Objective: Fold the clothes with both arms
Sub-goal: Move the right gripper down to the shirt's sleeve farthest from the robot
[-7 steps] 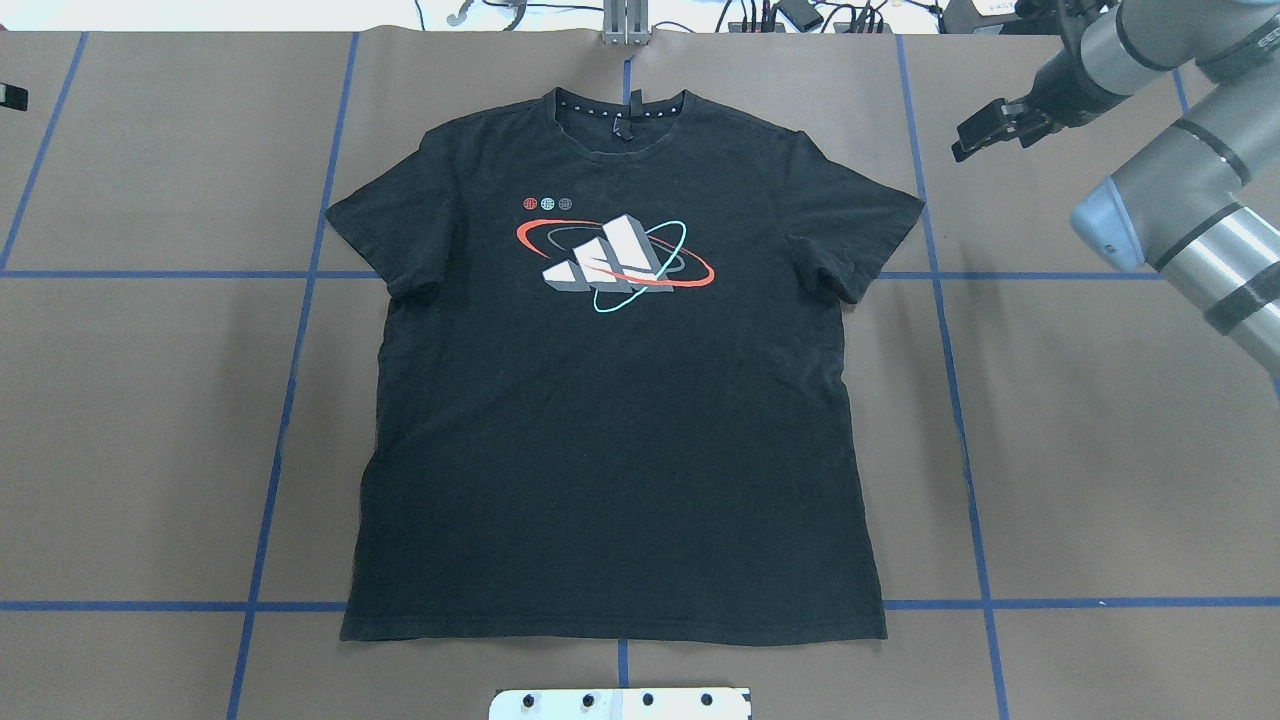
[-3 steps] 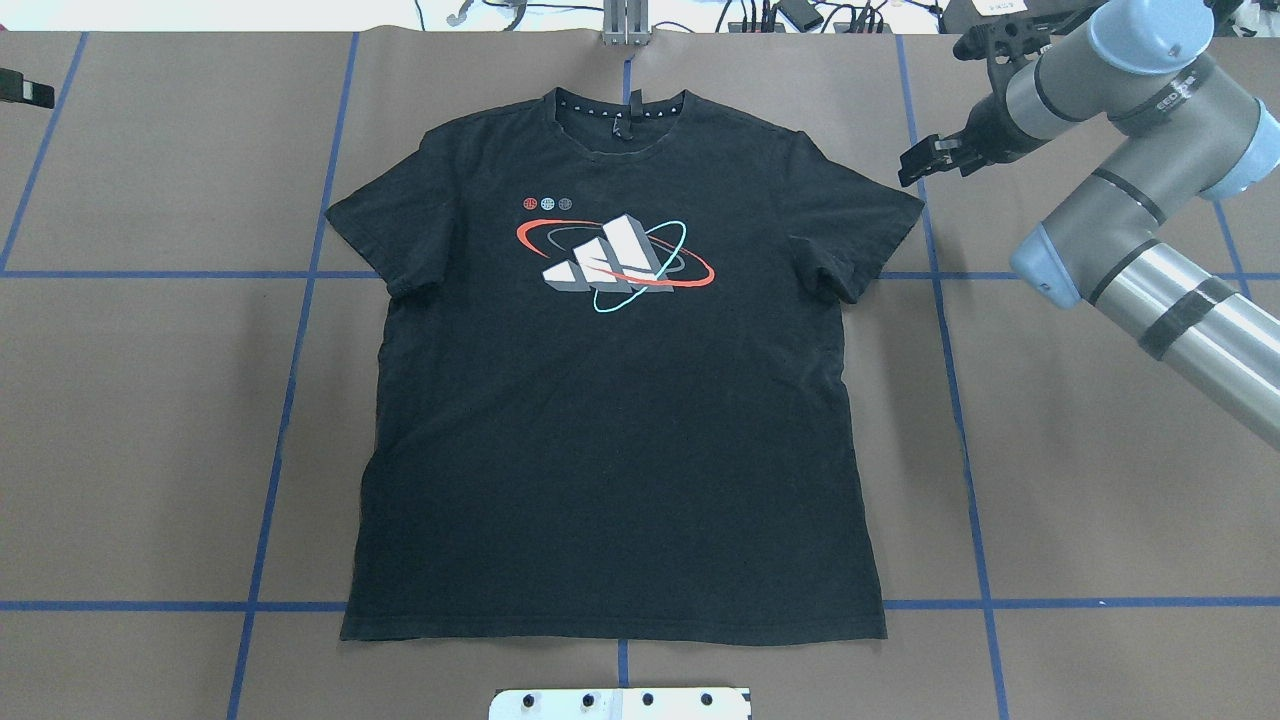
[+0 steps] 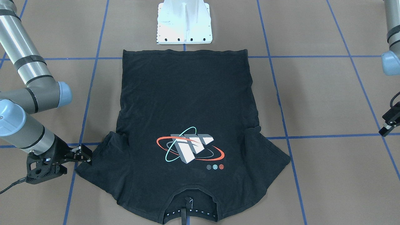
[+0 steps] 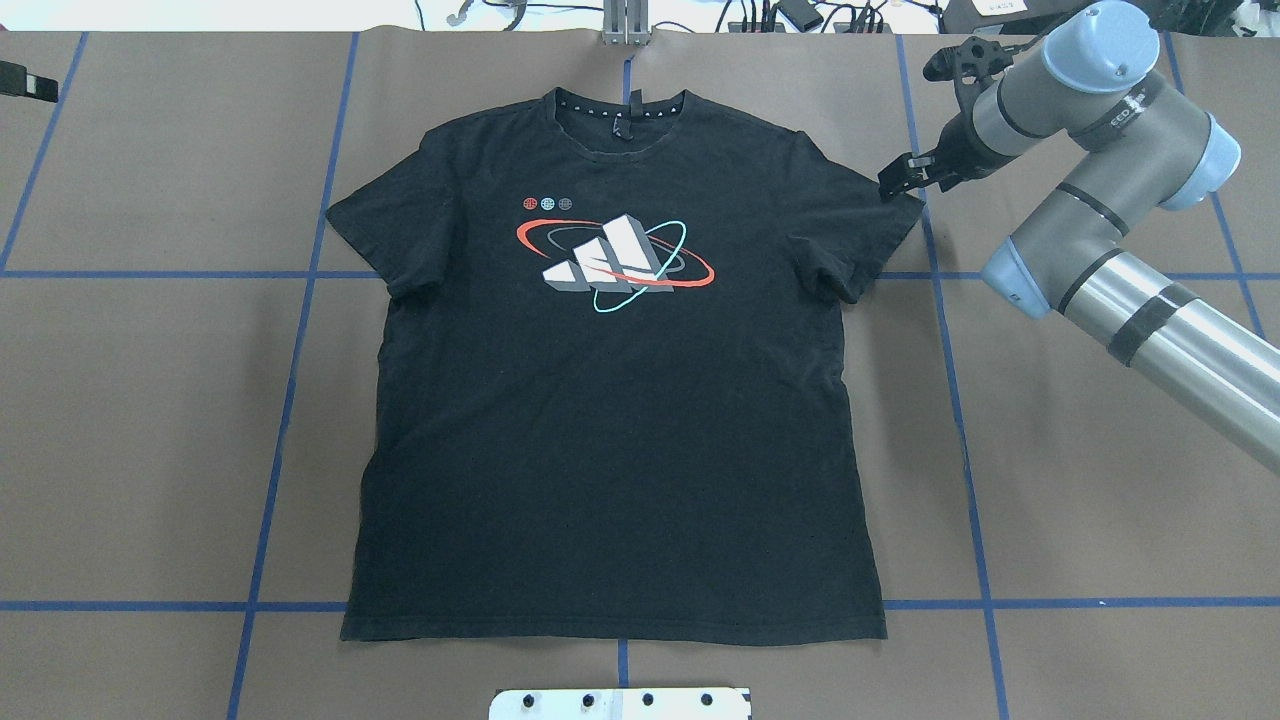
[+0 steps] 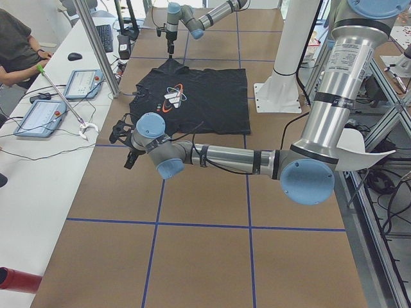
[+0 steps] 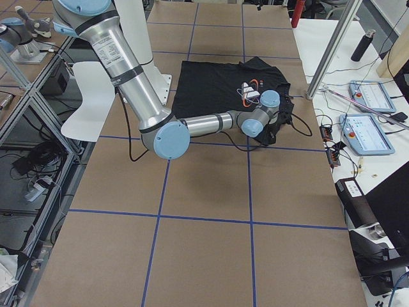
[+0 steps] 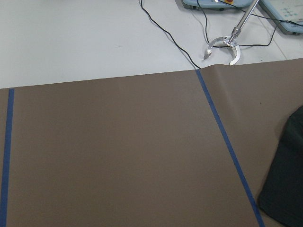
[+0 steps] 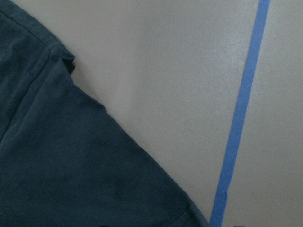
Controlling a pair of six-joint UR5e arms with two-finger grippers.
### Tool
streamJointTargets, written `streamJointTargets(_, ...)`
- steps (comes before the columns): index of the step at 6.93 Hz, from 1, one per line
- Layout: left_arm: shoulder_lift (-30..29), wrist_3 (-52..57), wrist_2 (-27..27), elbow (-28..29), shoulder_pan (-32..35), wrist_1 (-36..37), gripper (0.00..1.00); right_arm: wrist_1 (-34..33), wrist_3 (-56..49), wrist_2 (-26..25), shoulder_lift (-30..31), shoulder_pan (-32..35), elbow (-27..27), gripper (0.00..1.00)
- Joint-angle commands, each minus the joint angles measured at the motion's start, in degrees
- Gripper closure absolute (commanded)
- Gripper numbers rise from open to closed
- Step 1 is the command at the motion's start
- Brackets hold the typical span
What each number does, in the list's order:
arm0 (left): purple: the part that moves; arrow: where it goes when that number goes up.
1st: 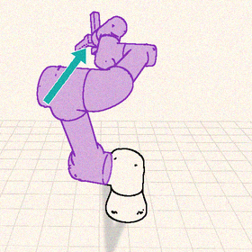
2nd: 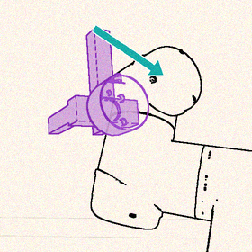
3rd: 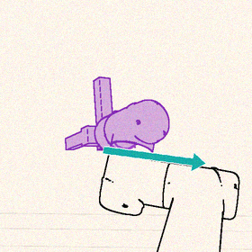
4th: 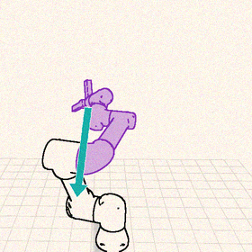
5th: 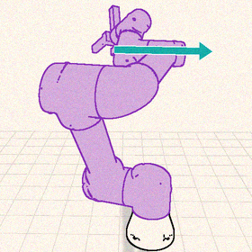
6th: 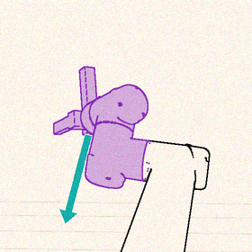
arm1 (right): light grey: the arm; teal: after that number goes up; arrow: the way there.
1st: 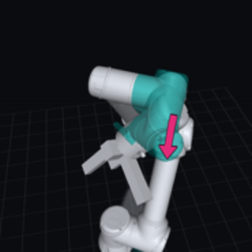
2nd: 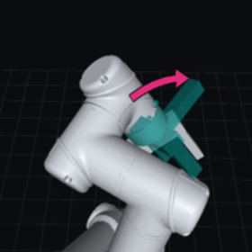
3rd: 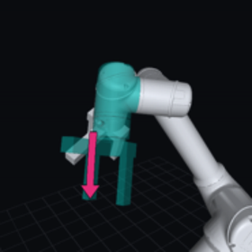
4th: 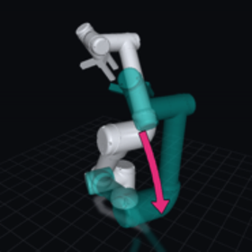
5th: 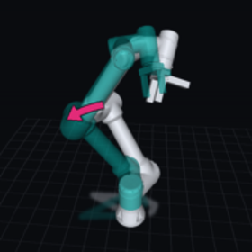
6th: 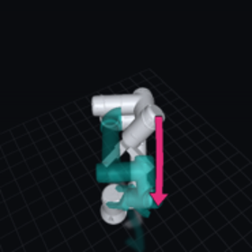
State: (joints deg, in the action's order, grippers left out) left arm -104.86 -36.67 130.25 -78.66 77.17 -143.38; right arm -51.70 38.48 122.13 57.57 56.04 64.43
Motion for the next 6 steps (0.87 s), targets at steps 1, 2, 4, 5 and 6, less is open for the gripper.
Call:
streamJointTargets(1, -0.1, -0.2, 0.0, -0.1, 0.0, -0.1, 0.01, -0.1, -0.1, -0.3, 0.0, -0.3, -1.6, 0.1)
streamJointTargets(2, -0.1, -0.2, 0.1, -0.2, 0.0, -0.1, 0.01, -0.1, -0.1, -0.3, -0.1, -0.3, -1.8, 0.15)
streamJointTargets(4, 0.0, -0.2, 0.1, -0.2, 0.0, -0.1, 0.01, -0.1, -0.1, -0.3, -0.1, -0.3, -2.5, 0.26)
streamJointTargets(5, 0.0, -0.2, 0.1, -0.2, 0.0, -0.1, 0.01, 0.0, -0.1, -0.4, -0.1, -0.5, -2.7, 0.26)
streamJointTargets(6, 0.0, -0.2, 0.1, -0.3, 0.0, -0.1, 0.01, -0.1, -0.1, -0.3, -0.1, -0.6, -2.7, 0.27)
